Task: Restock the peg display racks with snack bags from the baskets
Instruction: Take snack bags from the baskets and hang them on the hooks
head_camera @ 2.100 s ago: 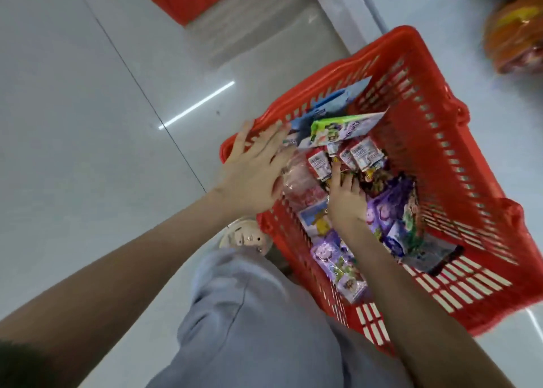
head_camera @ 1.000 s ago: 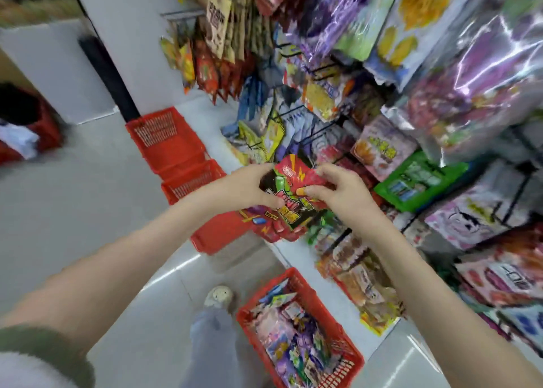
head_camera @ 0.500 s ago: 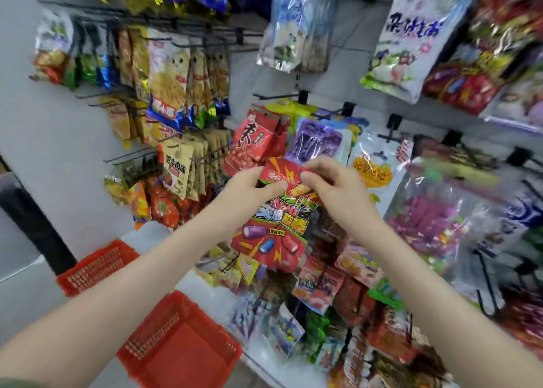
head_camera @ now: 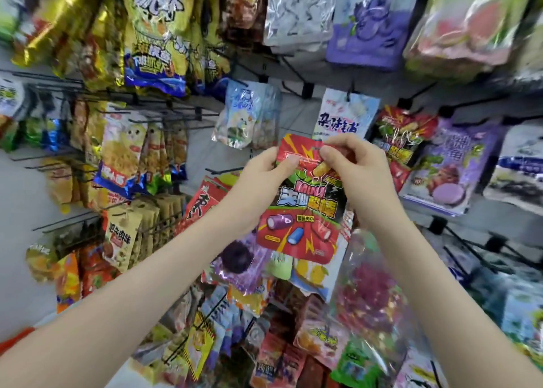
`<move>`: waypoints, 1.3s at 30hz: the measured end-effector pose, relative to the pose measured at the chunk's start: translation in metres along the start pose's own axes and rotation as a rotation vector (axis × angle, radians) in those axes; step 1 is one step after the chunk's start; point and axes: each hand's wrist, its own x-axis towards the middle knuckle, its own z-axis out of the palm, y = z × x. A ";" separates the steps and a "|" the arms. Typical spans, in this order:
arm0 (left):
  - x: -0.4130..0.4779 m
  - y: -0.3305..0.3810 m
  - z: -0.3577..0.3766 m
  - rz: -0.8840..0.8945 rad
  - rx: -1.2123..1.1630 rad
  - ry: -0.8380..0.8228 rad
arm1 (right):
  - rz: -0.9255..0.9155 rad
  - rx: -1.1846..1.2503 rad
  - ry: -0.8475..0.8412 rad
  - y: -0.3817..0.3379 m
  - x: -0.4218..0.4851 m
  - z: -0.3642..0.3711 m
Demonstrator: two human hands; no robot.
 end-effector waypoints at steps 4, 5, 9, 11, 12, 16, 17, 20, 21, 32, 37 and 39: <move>0.054 0.005 0.027 0.178 0.291 -0.093 | -0.033 -0.025 0.162 0.010 0.028 -0.029; 0.068 0.005 0.036 0.226 0.383 -0.094 | -0.025 -0.034 0.208 0.014 0.034 -0.037; 0.108 0.006 0.077 0.423 0.523 -0.072 | 0.002 -0.057 0.387 0.032 0.059 -0.067; 0.124 0.006 0.093 0.536 0.552 -0.084 | -0.011 -0.088 0.469 0.036 0.069 -0.080; 0.132 0.006 0.098 0.585 0.567 -0.109 | -0.025 -0.117 0.498 0.037 0.072 -0.084; 0.154 -0.006 0.110 0.754 0.617 -0.184 | -0.115 -0.243 0.540 0.042 0.080 -0.092; 0.158 -0.012 0.112 0.792 0.607 -0.187 | -0.114 -0.259 0.528 0.042 0.080 -0.093; 0.169 -0.024 0.114 0.865 0.592 -0.206 | -0.078 -0.268 0.499 0.044 0.081 -0.097; 0.171 -0.027 0.115 0.882 0.595 -0.213 | -0.070 -0.266 0.492 0.044 0.081 -0.098; 0.183 -0.034 0.118 1.141 0.679 -0.076 | 0.051 -0.227 0.457 0.034 0.085 -0.104; 0.194 -0.042 0.122 1.139 0.873 0.047 | 0.162 -0.496 0.497 0.057 0.098 -0.112; 0.201 -0.047 0.122 1.155 0.960 0.059 | 0.152 -0.545 0.522 0.074 0.110 -0.111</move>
